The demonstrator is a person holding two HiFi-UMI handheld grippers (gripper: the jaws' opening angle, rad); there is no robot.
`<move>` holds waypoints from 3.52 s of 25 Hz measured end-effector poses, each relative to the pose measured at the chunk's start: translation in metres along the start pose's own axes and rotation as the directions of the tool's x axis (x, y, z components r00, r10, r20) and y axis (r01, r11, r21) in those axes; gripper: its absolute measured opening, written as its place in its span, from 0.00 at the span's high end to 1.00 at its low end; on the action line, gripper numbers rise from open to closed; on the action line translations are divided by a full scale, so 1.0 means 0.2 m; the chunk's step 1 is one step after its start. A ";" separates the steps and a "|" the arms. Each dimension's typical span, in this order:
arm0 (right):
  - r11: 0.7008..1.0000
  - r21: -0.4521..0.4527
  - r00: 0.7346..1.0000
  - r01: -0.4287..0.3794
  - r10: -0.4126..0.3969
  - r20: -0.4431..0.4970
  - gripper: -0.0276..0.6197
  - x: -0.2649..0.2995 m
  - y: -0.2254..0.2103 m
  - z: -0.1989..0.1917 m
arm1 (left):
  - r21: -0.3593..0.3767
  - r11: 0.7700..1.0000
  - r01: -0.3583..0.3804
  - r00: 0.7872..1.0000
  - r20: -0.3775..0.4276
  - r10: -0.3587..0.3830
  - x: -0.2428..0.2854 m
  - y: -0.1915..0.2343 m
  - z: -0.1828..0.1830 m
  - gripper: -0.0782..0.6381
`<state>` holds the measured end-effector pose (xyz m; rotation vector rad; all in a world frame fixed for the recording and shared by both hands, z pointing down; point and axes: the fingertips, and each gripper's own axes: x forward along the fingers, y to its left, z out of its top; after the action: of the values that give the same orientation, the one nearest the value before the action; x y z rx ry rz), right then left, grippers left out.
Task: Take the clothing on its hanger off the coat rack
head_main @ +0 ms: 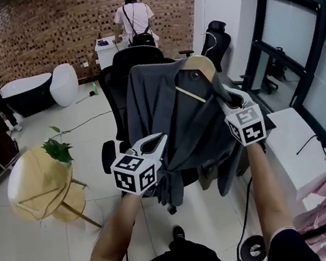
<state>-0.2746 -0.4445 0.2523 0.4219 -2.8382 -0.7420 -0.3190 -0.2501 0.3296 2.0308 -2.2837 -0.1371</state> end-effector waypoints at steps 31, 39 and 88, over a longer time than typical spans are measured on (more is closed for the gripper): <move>0.969 0.107 0.965 -0.223 0.204 0.162 0.82 1.24 0.03 0.17 | 0.008 0.972 -0.235 0.972 -0.020 0.235 0.46 0.83 0.12 0.87; 0.962 0.124 0.959 -0.244 0.220 0.176 0.82 1.49 0.14 0.29 | -0.012 0.970 -0.241 0.970 -0.032 0.241 0.45 1.15 0.12 0.87; 0.568 0.743 0.663 -0.353 0.712 -0.230 0.86 1.40 1.85 -1.73 | -0.373 0.855 -0.361 0.893 -0.404 0.200 0.23 1.11 -1.38 0.87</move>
<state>-0.5398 -0.3789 0.7622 -0.2189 -2.3579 0.4648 -0.5090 -0.2726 0.6315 1.3509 -2.0599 -0.2254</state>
